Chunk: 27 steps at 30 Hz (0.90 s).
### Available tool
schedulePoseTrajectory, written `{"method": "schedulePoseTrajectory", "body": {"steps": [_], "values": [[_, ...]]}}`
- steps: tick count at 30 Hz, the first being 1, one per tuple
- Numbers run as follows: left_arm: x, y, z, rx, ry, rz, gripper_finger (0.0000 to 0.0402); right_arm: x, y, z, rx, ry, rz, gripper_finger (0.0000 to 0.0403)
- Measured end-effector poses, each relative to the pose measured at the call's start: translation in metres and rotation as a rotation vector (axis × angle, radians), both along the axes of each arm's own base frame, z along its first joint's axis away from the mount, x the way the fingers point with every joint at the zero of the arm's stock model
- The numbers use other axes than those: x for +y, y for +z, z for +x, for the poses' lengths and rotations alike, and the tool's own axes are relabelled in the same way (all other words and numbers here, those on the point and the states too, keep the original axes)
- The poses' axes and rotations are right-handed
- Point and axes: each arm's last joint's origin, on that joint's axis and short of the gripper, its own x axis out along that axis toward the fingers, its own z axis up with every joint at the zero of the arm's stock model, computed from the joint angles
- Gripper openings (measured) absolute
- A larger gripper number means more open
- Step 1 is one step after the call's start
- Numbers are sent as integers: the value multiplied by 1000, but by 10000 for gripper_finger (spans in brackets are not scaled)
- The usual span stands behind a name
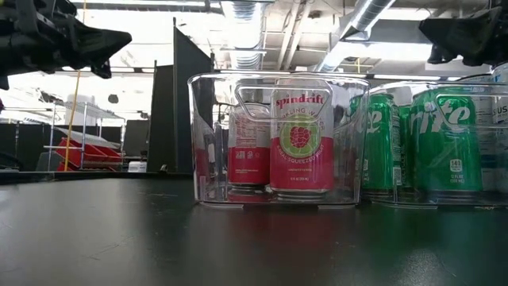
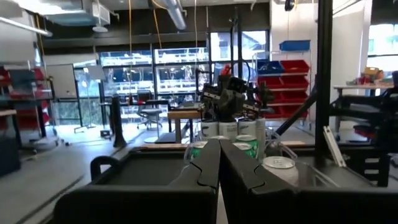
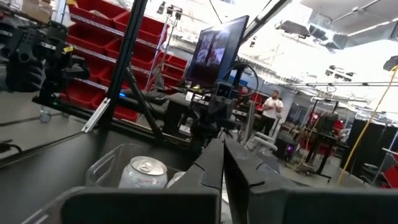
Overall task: Sort soda cans
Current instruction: Return to Home Position
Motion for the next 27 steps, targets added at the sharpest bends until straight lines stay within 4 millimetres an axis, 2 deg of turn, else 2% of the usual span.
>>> {"method": "schedulePoseTrajectory", "body": {"steps": [9, 18, 27], "values": [[0, -3, 1, 31, -6, -34, 0, 0, 0, 0, 1, 3, 11, 28], [1, -19, 3, 188, -2, -70, 0, 0, 0, 0, 2, 2, 10, 29], [1, -19, 3, 197, 5, -73, 0, 0, -1, 0, 10, 1, 7, 29]]}}
